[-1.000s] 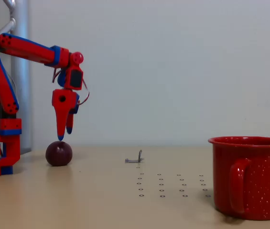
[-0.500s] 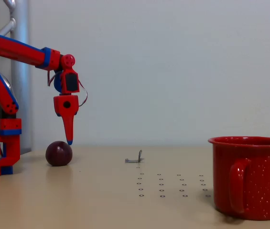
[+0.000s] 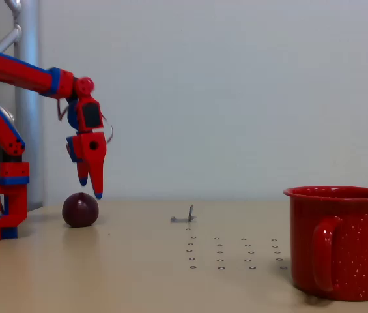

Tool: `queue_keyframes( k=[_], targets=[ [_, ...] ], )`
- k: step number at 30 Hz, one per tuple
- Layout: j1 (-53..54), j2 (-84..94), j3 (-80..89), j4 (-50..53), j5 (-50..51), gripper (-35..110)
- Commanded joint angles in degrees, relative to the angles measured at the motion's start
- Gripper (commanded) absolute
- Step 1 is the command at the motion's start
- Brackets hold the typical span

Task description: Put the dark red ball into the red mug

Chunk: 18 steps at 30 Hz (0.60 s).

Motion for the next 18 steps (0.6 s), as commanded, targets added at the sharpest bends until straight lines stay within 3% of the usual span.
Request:
queue_keyframes(
  k=[1, 18],
  targets=[
    [-0.35, 3.52, -0.09, 1.41, -1.85, 44],
    [0.88, 6.59, 2.99, 7.73, -0.88, 42]
  ],
)
